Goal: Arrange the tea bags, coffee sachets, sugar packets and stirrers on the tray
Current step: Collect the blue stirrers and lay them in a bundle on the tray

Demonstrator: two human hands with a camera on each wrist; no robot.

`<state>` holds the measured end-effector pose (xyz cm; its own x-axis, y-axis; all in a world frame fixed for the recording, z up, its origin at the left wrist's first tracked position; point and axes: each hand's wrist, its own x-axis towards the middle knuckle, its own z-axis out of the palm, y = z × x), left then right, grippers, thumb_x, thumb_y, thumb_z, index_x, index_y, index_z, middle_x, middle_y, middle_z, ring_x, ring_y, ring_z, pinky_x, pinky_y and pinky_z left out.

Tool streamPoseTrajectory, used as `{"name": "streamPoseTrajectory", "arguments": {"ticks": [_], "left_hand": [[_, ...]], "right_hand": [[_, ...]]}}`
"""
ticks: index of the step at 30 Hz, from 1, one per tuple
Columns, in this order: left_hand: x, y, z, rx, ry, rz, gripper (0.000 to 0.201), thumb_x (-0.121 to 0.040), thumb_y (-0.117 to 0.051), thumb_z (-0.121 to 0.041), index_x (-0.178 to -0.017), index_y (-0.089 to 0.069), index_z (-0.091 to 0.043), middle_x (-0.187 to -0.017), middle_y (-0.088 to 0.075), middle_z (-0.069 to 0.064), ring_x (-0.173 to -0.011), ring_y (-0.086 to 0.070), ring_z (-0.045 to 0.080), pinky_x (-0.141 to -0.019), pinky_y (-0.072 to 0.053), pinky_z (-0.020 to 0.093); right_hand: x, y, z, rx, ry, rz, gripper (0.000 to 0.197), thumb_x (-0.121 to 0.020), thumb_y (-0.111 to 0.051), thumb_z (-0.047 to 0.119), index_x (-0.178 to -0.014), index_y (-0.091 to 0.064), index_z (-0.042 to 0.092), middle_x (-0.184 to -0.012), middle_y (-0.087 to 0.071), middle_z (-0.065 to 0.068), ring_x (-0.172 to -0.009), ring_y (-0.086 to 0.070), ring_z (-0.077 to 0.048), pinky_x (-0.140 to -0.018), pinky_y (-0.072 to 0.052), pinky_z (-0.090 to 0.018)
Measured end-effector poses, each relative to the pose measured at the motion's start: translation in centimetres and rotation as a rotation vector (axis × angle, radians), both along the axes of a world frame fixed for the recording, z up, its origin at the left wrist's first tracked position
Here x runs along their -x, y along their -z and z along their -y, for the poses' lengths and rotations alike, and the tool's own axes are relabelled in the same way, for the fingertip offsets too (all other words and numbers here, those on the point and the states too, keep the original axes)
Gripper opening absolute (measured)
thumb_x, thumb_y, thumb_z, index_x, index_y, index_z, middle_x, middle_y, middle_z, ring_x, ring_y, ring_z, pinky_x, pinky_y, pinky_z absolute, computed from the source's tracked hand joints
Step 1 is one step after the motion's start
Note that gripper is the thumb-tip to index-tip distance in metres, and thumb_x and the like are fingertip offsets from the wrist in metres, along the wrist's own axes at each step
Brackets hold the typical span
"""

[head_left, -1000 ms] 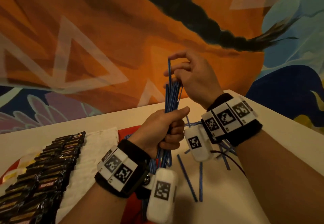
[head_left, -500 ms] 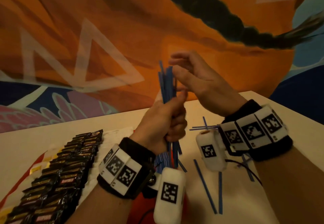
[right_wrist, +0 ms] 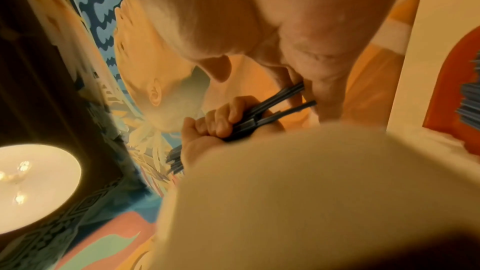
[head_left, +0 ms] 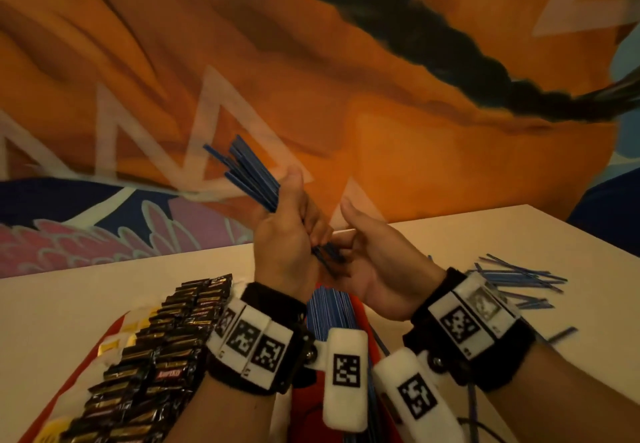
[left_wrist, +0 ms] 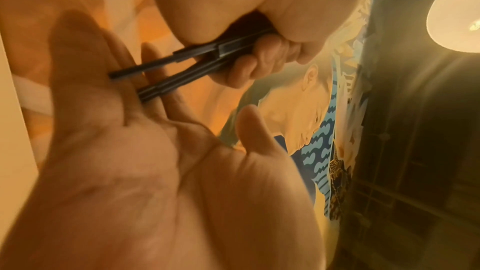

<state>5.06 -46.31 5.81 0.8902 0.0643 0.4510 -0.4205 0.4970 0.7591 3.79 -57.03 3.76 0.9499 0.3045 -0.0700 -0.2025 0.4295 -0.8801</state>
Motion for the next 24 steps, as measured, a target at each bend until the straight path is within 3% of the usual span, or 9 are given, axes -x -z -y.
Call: {"name": "streamPoseTrajectory", "arguments": {"ticks": [2, 5, 9, 14, 17, 22, 24], "left_hand": [[0.0, 0.4, 0.3, -0.03, -0.012, 0.024, 0.047, -0.097, -0.053, -0.034, -0.06, -0.031, -0.015, -0.05, -0.022, 0.0, -0.04, -0.023, 0.013, -0.041, -0.023, 0.026], [0.0, 0.7, 0.5, -0.057, -0.038, 0.035, 0.049, -0.103, -0.049, -0.028, -0.059, -0.032, -0.015, -0.049, -0.022, 0.002, -0.04, -0.023, 0.014, -0.041, -0.022, 0.027], [-0.1, 0.9, 0.6, -0.095, -0.053, 0.047, 0.051, -0.104, -0.048, -0.026, -0.056, -0.033, -0.015, -0.046, -0.024, 0.001, -0.039, -0.025, 0.015, -0.041, -0.022, 0.028], [-0.1, 1.3, 0.7, -0.127, -0.055, 0.044, 0.051, -0.103, -0.049, -0.029, -0.057, -0.034, -0.012, -0.045, -0.027, 0.001, -0.039, -0.028, 0.016, -0.044, -0.023, 0.031], [0.0, 1.3, 0.8, -0.131, -0.029, 0.03, 0.048, -0.1, -0.05, -0.031, -0.058, -0.036, -0.014, -0.046, -0.028, 0.001, -0.039, -0.029, 0.016, -0.043, -0.026, 0.027], [0.4, 1.2, 0.9, -0.163, -0.009, 0.037, 0.044, -0.09, -0.056, -0.042, -0.062, -0.036, -0.015, -0.046, -0.028, 0.0, -0.039, -0.027, 0.015, -0.041, -0.025, 0.024], [0.4, 1.3, 0.9, -0.202, -0.029, 0.029, 0.044, -0.095, -0.055, -0.038, -0.06, -0.038, -0.017, -0.046, -0.027, -0.001, -0.038, -0.025, 0.014, -0.04, -0.023, 0.023]], "right_hand": [[0.1, -0.2, 0.0, -0.008, -0.004, -0.001, 0.061, -0.091, -0.052, 0.06, -0.11, -0.057, 0.001, -0.104, -0.045, -0.016, -0.1, -0.048, -0.03, -0.109, -0.039, -0.047], [0.5, -0.2, 0.2, -0.023, 0.001, 0.02, 0.055, -0.094, -0.049, 0.056, -0.1, -0.059, 0.002, -0.098, -0.051, -0.017, -0.1, -0.053, -0.031, -0.108, -0.043, -0.05], [1.0, -0.4, 0.2, -0.032, -0.036, 0.057, 0.055, -0.099, -0.042, 0.053, -0.081, -0.061, 0.004, -0.083, -0.062, -0.013, -0.083, -0.064, -0.022, -0.089, -0.055, -0.038], [1.1, -0.7, 0.4, -0.041, -0.065, 0.097, 0.055, -0.099, -0.039, 0.052, -0.079, -0.059, 0.004, -0.076, -0.062, -0.01, -0.079, -0.065, -0.02, -0.088, -0.055, -0.038], [1.2, -0.7, 0.4, -0.049, -0.076, 0.098, 0.056, -0.099, -0.039, 0.051, -0.073, -0.058, 0.006, -0.072, -0.057, -0.008, -0.073, -0.062, -0.019, -0.08, -0.056, -0.034], [0.9, -0.4, 0.6, -0.028, -0.146, 0.118, 0.059, -0.096, -0.037, 0.056, -0.095, -0.06, 0.002, -0.079, -0.057, -0.009, -0.079, -0.061, -0.019, -0.084, -0.054, -0.034], [0.8, -0.5, 0.8, 0.076, -0.152, 0.166, 0.064, -0.095, -0.037, 0.061, -0.116, -0.065, 0.007, -0.1, -0.062, -0.011, -0.096, -0.062, -0.02, -0.091, -0.053, -0.036]]}}
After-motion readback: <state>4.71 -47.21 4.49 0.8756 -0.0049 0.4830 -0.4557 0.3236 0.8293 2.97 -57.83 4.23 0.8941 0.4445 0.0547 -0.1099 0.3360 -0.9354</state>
